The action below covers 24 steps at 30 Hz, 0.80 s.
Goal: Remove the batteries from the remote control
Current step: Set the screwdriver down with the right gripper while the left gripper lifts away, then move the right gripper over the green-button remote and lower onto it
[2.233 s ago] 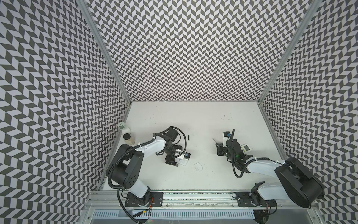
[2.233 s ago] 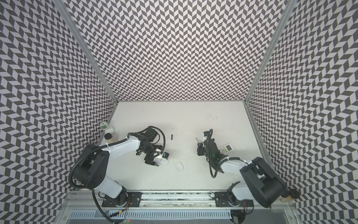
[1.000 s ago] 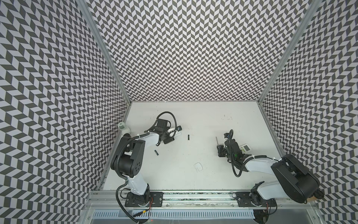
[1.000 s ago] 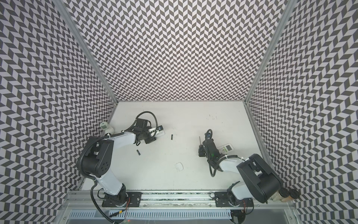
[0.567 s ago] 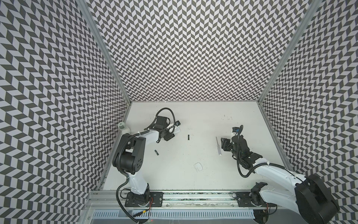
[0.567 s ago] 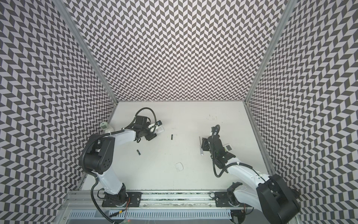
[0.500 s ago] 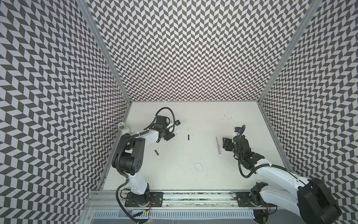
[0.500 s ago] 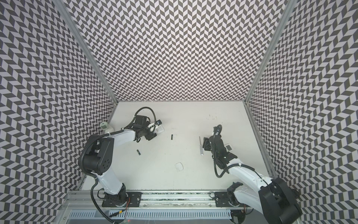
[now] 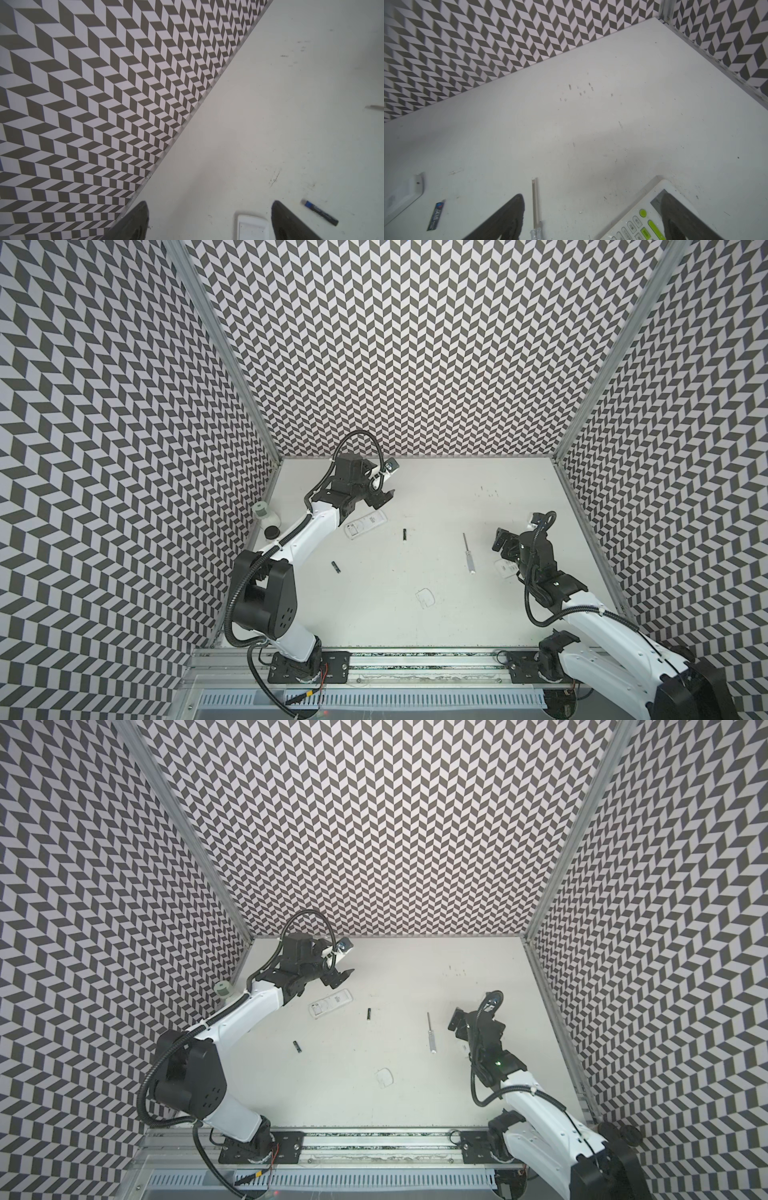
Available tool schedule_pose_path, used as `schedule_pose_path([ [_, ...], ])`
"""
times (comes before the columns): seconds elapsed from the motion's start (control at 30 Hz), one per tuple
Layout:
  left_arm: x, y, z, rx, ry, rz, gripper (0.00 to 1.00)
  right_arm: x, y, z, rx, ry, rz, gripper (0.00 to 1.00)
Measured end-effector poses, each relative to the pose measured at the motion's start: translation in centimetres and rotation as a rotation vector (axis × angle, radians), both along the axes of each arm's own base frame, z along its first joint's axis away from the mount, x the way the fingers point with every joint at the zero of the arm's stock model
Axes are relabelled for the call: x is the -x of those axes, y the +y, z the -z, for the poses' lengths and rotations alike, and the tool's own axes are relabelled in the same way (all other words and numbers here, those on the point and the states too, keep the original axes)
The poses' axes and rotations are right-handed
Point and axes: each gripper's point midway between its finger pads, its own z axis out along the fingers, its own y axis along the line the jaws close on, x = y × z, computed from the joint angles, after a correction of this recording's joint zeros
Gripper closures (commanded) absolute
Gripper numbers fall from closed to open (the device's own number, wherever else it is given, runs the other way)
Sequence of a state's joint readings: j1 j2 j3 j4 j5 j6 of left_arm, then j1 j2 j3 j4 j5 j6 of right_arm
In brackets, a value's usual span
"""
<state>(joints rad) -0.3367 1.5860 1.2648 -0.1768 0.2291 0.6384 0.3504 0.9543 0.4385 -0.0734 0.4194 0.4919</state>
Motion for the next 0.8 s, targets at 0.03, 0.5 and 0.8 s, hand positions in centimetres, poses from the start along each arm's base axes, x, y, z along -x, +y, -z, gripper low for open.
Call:
schedule_pose_path([
  [0.03, 0.2, -0.3, -0.5, 0.021, 0.004, -0.001, 0.00, -0.1, -0.2, 0.3, 0.005, 0.019, 0.008, 0.01],
  [0.5, 5.4, -1.4, 3.1, 0.302, 0.284, 0.006, 0.00, -0.6, -1.5, 2.4, -0.011, 0.181, 0.087, 0.01],
  [0.8, 6.6, 1.3, 5.2, 0.432, 0.364, -0.048, 0.00, -0.1, -1.9, 3.7, -0.078, 0.230, 0.131, 0.01],
])
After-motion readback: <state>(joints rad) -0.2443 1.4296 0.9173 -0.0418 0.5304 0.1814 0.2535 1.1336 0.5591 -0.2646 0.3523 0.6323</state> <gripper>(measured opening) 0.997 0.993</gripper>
